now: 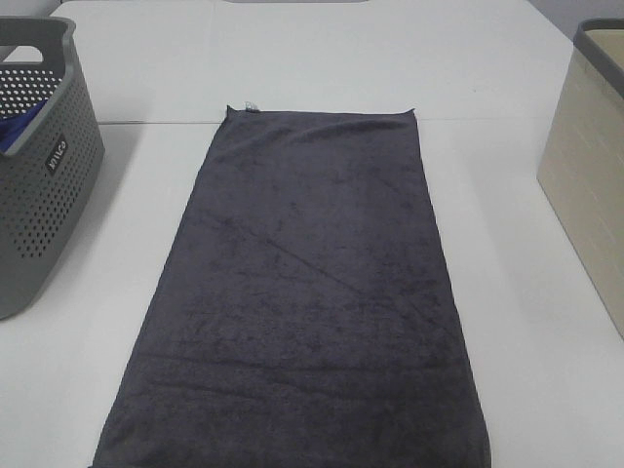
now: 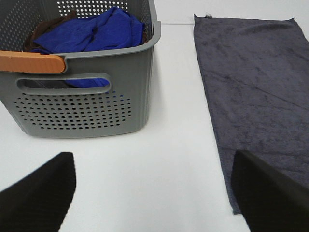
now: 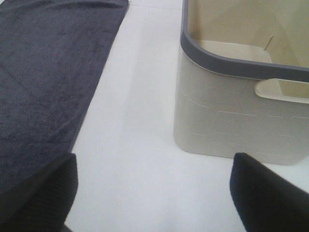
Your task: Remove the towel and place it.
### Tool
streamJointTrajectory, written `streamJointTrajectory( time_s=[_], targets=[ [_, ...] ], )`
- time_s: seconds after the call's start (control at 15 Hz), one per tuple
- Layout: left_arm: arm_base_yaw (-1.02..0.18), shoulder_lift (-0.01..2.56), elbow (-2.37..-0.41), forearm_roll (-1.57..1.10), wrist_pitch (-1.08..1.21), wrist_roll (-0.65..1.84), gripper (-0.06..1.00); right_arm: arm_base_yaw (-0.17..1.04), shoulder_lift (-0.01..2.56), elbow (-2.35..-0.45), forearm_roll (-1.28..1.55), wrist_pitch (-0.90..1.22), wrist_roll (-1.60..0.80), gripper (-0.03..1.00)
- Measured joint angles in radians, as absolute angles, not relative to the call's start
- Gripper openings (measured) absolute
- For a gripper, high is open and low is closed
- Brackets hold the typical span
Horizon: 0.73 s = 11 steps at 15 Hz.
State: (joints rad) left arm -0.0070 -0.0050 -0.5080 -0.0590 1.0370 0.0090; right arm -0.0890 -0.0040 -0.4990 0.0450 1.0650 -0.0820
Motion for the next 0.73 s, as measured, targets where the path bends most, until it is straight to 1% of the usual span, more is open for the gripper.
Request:
streamJointTrajectory(
  time_s=[0.73],
  targets=[
    [-0.007,-0.005,-0.508,-0.052,1.037,0.016,0.82,-0.089,-0.004,-0.499,0.045,1.065,-0.082,0.83]
  ],
)
